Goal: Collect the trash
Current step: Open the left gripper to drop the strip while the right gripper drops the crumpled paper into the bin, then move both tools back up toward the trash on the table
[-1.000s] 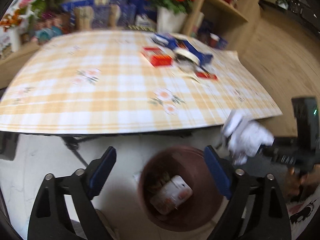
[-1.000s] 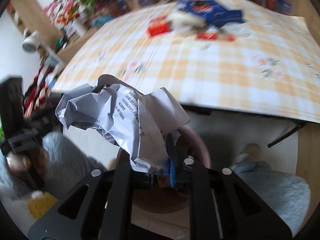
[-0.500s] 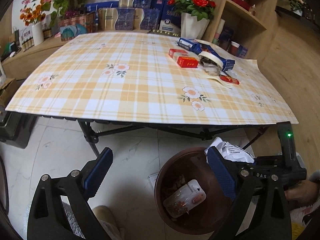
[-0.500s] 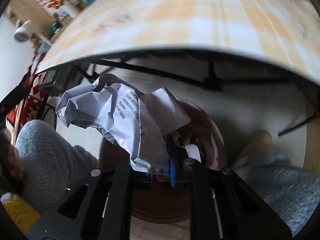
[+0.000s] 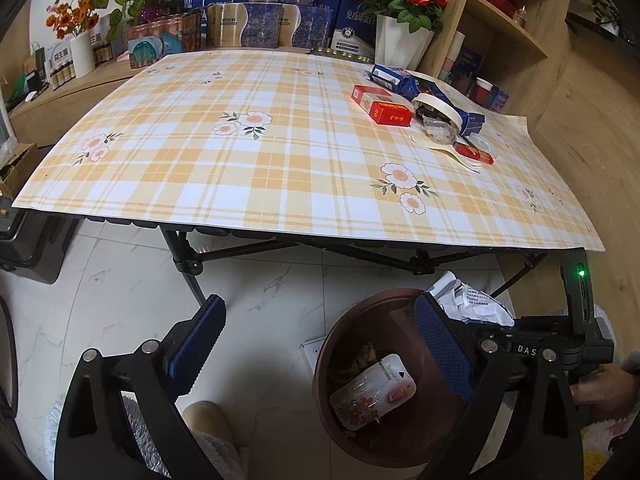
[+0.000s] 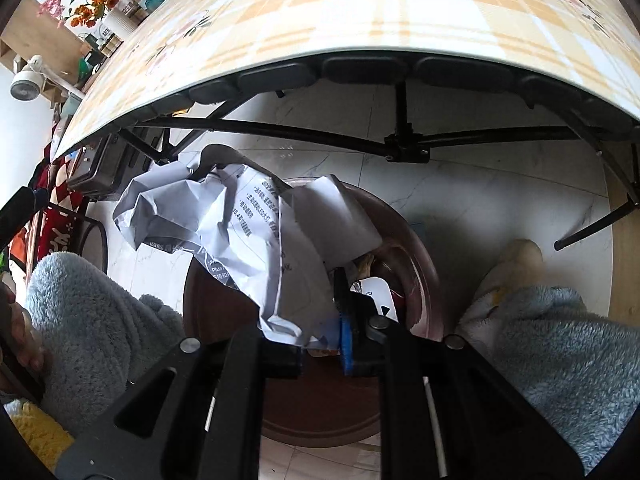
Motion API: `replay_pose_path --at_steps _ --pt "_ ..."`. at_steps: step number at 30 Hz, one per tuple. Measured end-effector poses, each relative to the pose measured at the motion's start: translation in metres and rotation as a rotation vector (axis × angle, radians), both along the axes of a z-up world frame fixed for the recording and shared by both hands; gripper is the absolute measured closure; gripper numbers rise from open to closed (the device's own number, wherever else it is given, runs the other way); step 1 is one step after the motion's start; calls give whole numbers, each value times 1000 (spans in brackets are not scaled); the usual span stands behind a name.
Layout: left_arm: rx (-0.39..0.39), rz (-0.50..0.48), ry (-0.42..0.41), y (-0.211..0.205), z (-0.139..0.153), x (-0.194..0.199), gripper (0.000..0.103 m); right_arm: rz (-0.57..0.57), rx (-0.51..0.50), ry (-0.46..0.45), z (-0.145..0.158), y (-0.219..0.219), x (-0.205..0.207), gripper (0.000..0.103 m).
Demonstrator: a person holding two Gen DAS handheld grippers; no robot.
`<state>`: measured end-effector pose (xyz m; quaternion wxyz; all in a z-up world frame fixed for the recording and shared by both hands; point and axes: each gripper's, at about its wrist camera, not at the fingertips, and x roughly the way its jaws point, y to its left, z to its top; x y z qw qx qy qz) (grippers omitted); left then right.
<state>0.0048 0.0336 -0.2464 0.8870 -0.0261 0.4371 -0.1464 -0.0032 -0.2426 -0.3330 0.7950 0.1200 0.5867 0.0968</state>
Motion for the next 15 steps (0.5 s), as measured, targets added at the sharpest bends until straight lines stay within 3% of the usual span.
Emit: replay_pose_path --at_steps 4,9,12,15 --pt "0 5 3 1 0 1 10 -6 4 0 1 -2 -1 62" --pt "-2 6 -1 2 1 1 10 13 -5 -24 5 2 -2 20" --pt "-2 8 -4 2 2 0 10 33 -21 -59 13 7 -4 9" --pt "-1 11 -5 2 2 0 9 54 -38 -100 22 12 -6 6"
